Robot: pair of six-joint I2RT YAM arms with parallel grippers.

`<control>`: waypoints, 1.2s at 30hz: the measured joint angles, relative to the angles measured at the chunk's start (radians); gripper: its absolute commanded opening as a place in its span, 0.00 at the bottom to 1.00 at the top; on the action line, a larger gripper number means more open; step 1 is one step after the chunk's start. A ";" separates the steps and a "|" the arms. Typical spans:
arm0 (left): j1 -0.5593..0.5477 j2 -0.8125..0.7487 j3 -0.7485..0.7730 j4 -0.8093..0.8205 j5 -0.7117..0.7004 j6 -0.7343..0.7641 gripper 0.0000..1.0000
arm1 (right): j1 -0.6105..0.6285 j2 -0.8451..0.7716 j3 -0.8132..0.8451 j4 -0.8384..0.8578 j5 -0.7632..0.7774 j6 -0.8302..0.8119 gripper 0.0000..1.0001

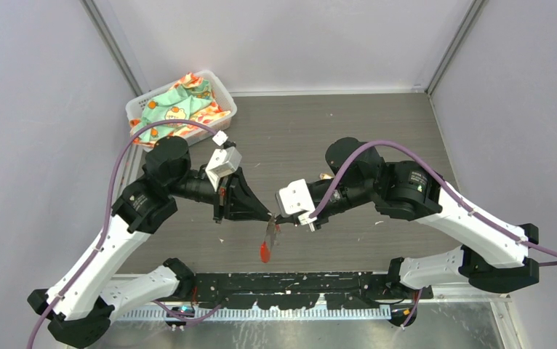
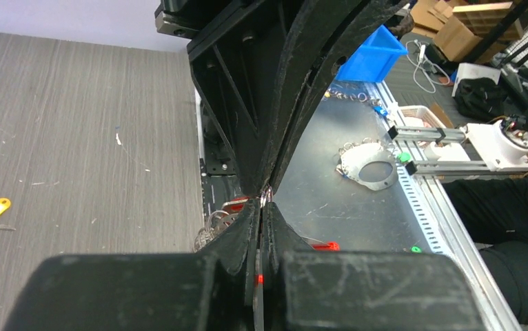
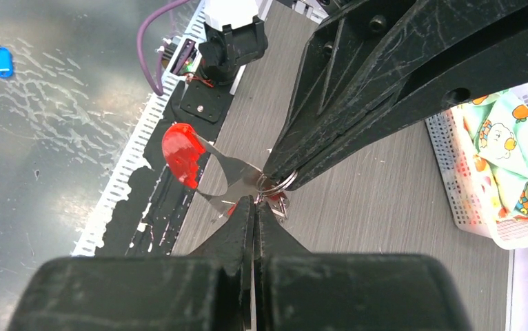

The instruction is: Put the keys on the keyring

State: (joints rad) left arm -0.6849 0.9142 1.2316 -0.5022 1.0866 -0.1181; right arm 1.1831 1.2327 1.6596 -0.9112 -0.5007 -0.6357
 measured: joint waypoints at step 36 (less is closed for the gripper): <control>0.024 -0.065 -0.066 0.144 -0.104 0.004 0.00 | 0.032 -0.118 -0.107 0.249 0.239 0.306 0.35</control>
State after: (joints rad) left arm -0.6609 0.8490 1.1660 -0.3580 0.9825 -0.1143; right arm 1.2156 1.1145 1.5528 -0.6617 -0.2619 -0.3302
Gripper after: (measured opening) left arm 0.011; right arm 0.341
